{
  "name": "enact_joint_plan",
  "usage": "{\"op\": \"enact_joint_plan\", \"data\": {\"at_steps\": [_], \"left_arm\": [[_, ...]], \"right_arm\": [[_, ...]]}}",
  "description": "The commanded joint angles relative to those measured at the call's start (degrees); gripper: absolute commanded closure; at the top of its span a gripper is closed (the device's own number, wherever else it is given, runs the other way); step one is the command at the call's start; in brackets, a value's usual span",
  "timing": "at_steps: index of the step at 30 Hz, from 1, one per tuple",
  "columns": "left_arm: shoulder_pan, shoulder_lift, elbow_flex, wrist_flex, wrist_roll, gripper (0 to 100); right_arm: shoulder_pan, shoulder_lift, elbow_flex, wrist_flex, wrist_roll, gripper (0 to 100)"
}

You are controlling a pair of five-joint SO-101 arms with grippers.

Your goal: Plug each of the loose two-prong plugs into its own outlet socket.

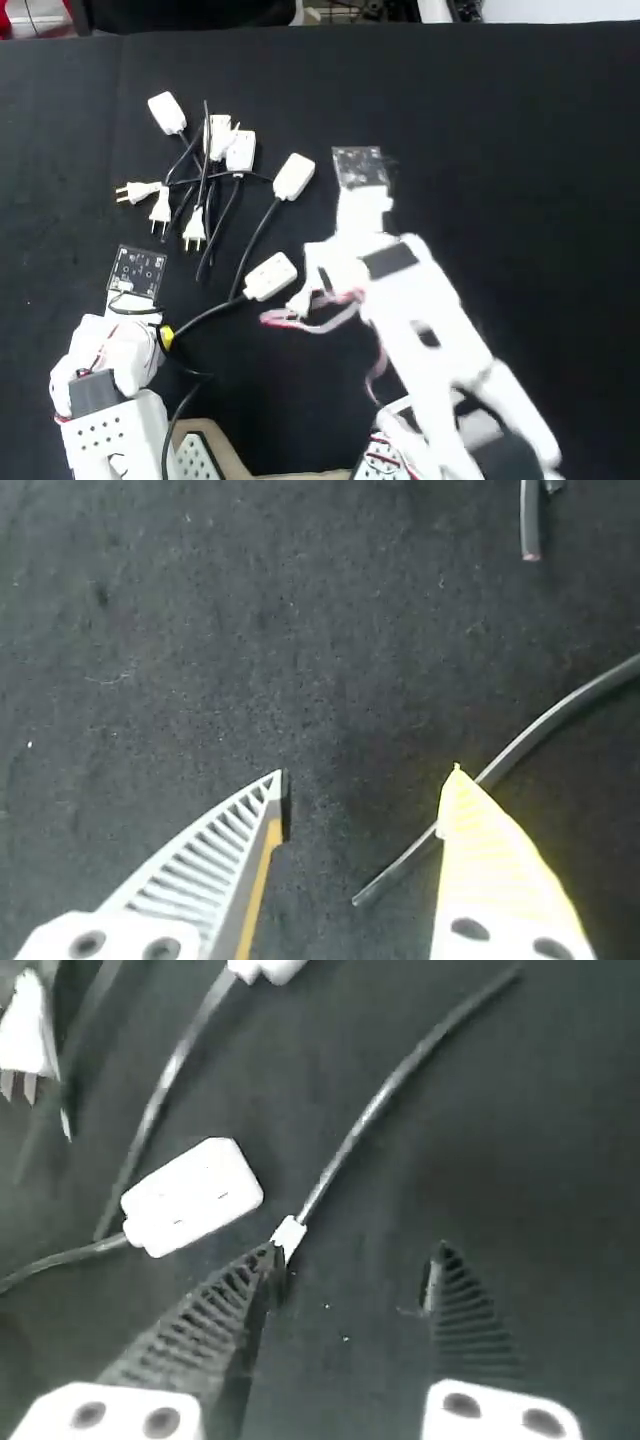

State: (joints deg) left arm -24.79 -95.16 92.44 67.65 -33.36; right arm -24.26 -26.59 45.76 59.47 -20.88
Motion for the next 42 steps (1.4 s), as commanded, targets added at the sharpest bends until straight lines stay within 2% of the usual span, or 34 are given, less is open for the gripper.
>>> {"op": "enact_joint_plan", "data": {"at_steps": [1, 4, 10, 17, 22, 24, 27, 28, 33, 38, 42], "left_arm": [[0.75, -0.35, -0.48, 0.53, -0.53, 75], [0.75, -0.35, -0.48, 0.53, -0.53, 75], [0.75, -0.35, -0.48, 0.44, -0.53, 75], [0.75, -0.35, -0.48, 0.44, -0.53, 75], [0.75, -0.35, -0.48, 0.44, -0.53, 75], [0.75, -0.35, -0.48, 0.44, -0.53, 75], [0.75, -0.35, -0.48, 0.44, -0.53, 75], [0.75, -0.35, -0.48, 0.44, -0.53, 75], [0.75, -0.35, -0.40, 0.44, -0.53, 75], [0.75, -0.35, -0.40, 0.44, -0.53, 75], [0.84, -0.35, -0.40, 0.44, -0.53, 75]], "right_arm": [[-2.29, 14.99, -11.30, 1.76, -2.37, 84.3], [-5.27, 21.93, -14.90, 1.85, -2.90, 92.5], [-6.95, 26.24, -15.25, 1.49, -8.62, 78.8], [-12.31, 30.99, -13.85, -3.25, -8.70, 78.8], [-11.60, 33.45, -13.49, -5.45, -8.53, 79.3], [-11.43, 33.80, -13.67, -5.45, -8.53, 83.6], [-10.29, 33.10, -13.76, -5.45, -8.35, 95.3], [-10.02, 32.57, -13.49, -5.45, -7.91, 96.3], [-7.38, 29.05, -13.14, -1.76, -5.45, 98.6], [1.05, 22.73, -15.60, 7.65, 2.11, 98.7], [9.23, 23.69, -21.58, 15.30, 9.67, 98.7]]}}
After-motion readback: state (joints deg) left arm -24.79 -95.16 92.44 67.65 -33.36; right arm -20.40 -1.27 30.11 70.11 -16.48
